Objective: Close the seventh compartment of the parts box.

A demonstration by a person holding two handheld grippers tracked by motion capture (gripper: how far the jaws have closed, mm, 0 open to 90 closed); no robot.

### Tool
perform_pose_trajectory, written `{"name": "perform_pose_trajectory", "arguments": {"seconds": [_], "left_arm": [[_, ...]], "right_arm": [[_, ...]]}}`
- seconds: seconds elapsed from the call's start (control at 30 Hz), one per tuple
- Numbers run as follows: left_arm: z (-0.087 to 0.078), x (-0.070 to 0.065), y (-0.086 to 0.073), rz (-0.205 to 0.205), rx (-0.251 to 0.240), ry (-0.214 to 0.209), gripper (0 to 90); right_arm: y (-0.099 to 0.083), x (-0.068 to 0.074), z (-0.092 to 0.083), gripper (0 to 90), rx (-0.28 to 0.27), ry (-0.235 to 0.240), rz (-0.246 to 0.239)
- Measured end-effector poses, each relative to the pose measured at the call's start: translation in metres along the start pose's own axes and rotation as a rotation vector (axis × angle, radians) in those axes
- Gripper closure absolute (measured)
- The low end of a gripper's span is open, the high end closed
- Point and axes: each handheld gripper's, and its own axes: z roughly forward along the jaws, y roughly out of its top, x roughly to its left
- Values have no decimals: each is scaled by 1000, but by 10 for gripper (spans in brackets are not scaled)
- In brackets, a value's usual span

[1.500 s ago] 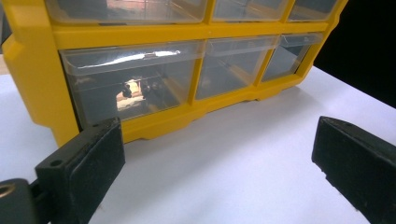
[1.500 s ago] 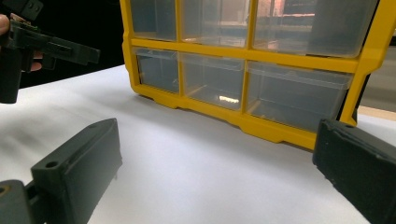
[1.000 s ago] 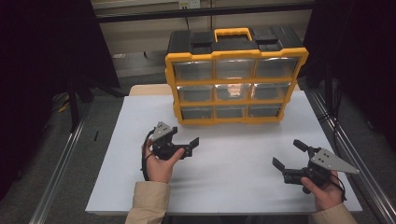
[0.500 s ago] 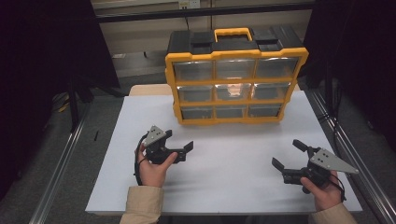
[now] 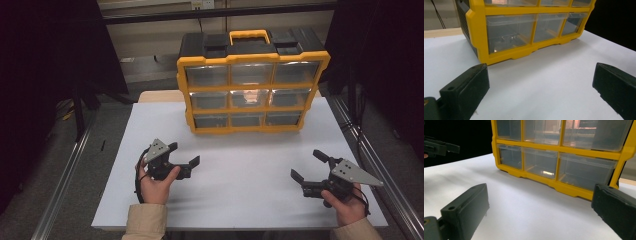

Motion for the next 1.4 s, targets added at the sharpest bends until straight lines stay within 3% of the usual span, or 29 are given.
{"name": "perform_pose_trajectory", "arguments": {"seconds": [0.3,0.37,0.57,0.8,1.4], "left_arm": [[-10,4,-4,4,-4,15,8],[-12,5,-5,0,-13,2,8],[-17,8,-8,21,11,27,8],[-22,12,-11,11,7,32,8],[-37,19,-16,-3,-12,15,8]], "right_arm": [[0,0,1,9,0,-3,1],[0,0,1,9,0,-3,0],[0,0,1,8,3,0,-6],[0,0,0,9,2,-1,-4],[0,-1,0,8,0,-8,0]]}}
